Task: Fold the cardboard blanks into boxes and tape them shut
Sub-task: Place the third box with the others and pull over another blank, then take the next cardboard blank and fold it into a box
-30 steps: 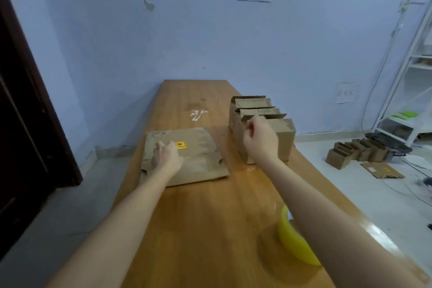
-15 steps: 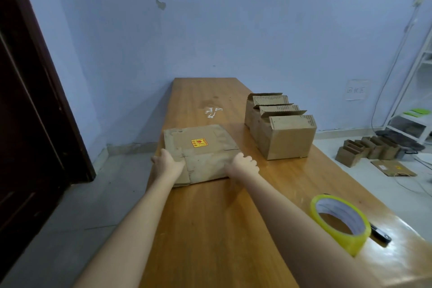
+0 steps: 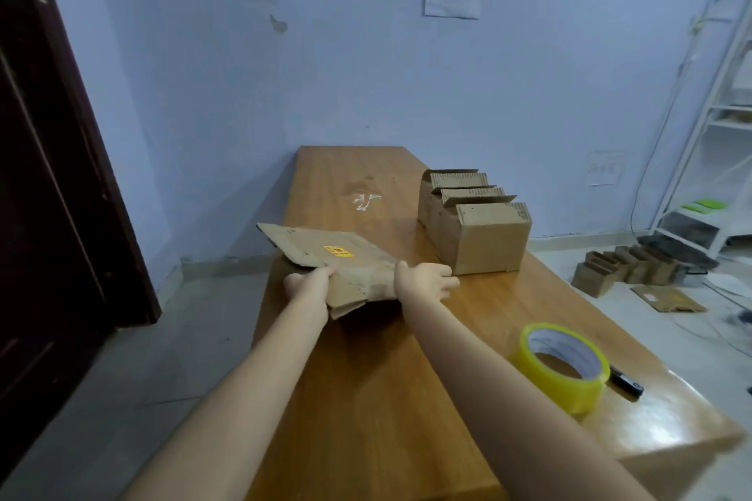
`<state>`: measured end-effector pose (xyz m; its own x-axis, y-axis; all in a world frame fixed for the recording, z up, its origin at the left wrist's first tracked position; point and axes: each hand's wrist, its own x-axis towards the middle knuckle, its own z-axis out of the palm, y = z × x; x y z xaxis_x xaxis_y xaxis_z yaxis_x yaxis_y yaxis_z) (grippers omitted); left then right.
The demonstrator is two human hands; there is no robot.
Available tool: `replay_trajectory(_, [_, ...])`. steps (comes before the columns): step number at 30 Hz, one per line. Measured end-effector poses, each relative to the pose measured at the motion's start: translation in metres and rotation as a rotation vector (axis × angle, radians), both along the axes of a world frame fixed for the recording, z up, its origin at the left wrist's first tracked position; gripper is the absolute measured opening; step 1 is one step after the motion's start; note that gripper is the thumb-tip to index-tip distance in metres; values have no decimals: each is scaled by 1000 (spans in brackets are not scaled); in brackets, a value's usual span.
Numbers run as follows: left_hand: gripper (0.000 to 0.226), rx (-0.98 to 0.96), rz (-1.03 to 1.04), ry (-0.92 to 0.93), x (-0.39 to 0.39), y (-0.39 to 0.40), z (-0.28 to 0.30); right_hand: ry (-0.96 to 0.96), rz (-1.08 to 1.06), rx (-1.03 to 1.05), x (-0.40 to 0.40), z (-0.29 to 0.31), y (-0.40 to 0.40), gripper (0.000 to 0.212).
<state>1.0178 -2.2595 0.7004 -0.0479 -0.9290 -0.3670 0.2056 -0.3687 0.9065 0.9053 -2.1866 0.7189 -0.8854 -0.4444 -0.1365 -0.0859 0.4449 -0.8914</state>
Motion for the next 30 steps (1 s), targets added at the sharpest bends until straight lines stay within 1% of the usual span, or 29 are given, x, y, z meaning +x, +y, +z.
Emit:
replay_trajectory(3, [49,14,58,60,-1,21,1,-21,-85,-40,11,2,7,61])
replay_trajectory(5, [47,-4,80,73,-3,31,-1,-96,-144,-42,12,0,11,66])
replay_trajectory(7, [51,-32,131,75,-2,41,-1,-151,-143,-46,15,-2,16,68])
replay_trajectory(8, [51,-50,133,67,-2,47,-2,-234,-170,-124,17,1,21,66])
replay_trajectory(10, [48,-45,115,39,-1,58,-5,-323,-176,-276,19,4,35,57])
replay_trajectory(11, [45,-38,77,28,1,65,-3,-308,-74,-233,20,9,45,52])
replay_trajectory(12, [43,-57,42,4,4,64,-3,-108,37,-13,25,11,54,50])
replay_trajectory(13, [44,-73,10,-23,10,66,3,-83,44,-25,21,11,55,49])
replay_trajectory(14, [51,-77,2,-48,17,64,7,-274,-20,-211,16,14,58,51])
replay_trajectory(15, [65,-81,13,-138,25,58,11,-391,-25,-355,11,11,63,53])
replay_trajectory(16, [77,-91,43,-288,36,49,12,-375,-50,-450,7,11,68,55])
replay_trajectory(17, [81,-109,58,-465,47,41,16,-363,-78,-483,0,10,70,56])
replay_trajectory(18, [79,-137,57,-614,57,34,19,-364,-55,-508,-8,11,73,57])
replay_trajectory(19, [76,-162,38,-715,67,30,24,-345,8,-509,-16,12,77,58])
replay_trajectory(20, [75,-207,9,-768,75,27,29,-310,66,-515,-22,14,81,58])
replay_trajectory(23, [78,-290,-107,-760,81,22,40,-276,235,-499,-33,25,91,59])
replay_trajectory(25, [81,-313,-165,-723,77,24,45,-284,296,-502,-34,29,92,58])
replay_trajectory(28, [86,-327,-151,-637,70,28,47,-253,332,-511,-38,32,94,59])
replay_trajectory(30, [79,-348,-115,-593,67,33,46,-222,323,-506,-45,31,96,59])
